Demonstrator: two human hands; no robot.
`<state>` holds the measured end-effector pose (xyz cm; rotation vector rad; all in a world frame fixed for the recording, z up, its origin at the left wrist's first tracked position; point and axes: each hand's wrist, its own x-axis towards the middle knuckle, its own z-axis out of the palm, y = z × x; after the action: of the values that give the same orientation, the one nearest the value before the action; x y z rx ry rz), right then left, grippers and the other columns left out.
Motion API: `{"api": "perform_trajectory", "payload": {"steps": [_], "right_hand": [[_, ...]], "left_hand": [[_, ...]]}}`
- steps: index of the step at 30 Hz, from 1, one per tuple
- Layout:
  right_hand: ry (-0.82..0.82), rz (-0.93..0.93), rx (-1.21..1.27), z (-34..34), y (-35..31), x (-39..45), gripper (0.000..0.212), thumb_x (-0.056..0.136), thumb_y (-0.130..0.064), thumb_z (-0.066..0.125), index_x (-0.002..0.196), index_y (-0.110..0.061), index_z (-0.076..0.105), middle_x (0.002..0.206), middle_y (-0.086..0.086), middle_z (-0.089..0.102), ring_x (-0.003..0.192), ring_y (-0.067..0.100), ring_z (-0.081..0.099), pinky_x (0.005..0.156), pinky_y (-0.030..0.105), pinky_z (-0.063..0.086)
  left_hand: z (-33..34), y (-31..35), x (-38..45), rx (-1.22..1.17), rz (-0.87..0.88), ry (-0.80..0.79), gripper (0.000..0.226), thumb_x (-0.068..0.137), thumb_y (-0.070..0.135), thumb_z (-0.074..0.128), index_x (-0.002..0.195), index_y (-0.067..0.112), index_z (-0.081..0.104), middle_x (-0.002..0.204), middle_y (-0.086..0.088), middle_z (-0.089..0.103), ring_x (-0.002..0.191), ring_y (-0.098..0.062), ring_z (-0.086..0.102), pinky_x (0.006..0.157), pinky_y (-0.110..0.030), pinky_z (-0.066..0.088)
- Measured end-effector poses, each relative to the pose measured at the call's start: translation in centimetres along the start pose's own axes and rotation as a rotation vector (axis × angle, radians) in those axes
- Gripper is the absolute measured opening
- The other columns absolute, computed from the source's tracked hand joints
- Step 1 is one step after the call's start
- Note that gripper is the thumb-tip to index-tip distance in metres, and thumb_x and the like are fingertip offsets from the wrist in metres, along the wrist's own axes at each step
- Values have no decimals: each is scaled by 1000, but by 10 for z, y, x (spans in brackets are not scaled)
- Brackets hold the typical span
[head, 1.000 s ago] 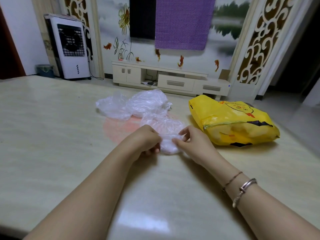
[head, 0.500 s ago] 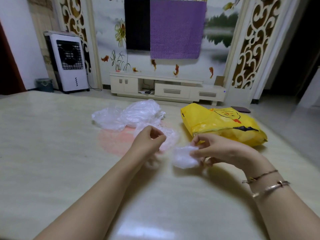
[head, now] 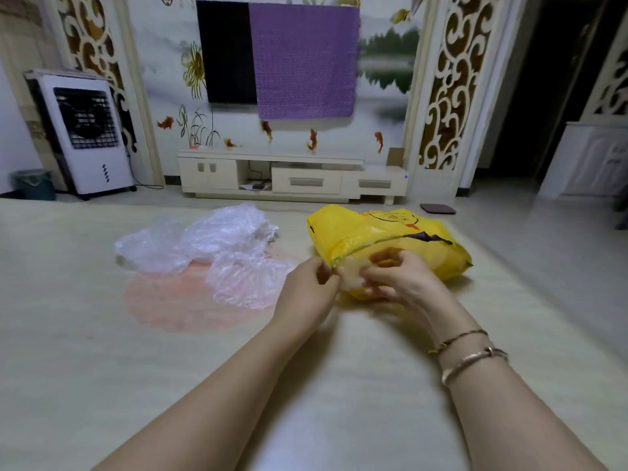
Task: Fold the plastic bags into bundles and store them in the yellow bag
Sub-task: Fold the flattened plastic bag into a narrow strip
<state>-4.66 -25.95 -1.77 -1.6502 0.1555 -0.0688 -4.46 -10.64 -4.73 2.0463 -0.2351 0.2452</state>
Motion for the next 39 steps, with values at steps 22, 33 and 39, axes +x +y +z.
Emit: {"api": "perform_trajectory", "payload": {"steps": [22, 33, 39], "right_hand": [[-92, 17, -133, 38, 10, 9, 26, 82, 13, 47, 104, 5, 60, 82, 11, 63, 74, 17, 61, 66, 24, 52], [-103, 18, -214, 18, -2, -9, 40, 81, 18, 27, 76, -1, 63, 76, 18, 56, 66, 23, 47, 58, 28, 32], [-245, 174, -356, 11, -17, -24, 34, 93, 0, 33, 76, -6, 63, 64, 4, 63, 46, 10, 44, 42, 18, 32]], "left_hand": [[-6, -13, 4, 34, 122, -116, 20, 92, 18, 55, 76, 6, 52, 88, -18, 66, 77, -26, 56, 71, -34, 44], [-15, -7, -1, 1, 45, -126, 16, 85, 21, 70, 76, 18, 57, 82, -1, 66, 76, -13, 58, 67, -21, 42], [-61, -15, 21, 439, -27, -40, 28, 82, 25, 65, 109, 17, 61, 115, -2, 62, 112, -24, 54, 92, -31, 46]]}}
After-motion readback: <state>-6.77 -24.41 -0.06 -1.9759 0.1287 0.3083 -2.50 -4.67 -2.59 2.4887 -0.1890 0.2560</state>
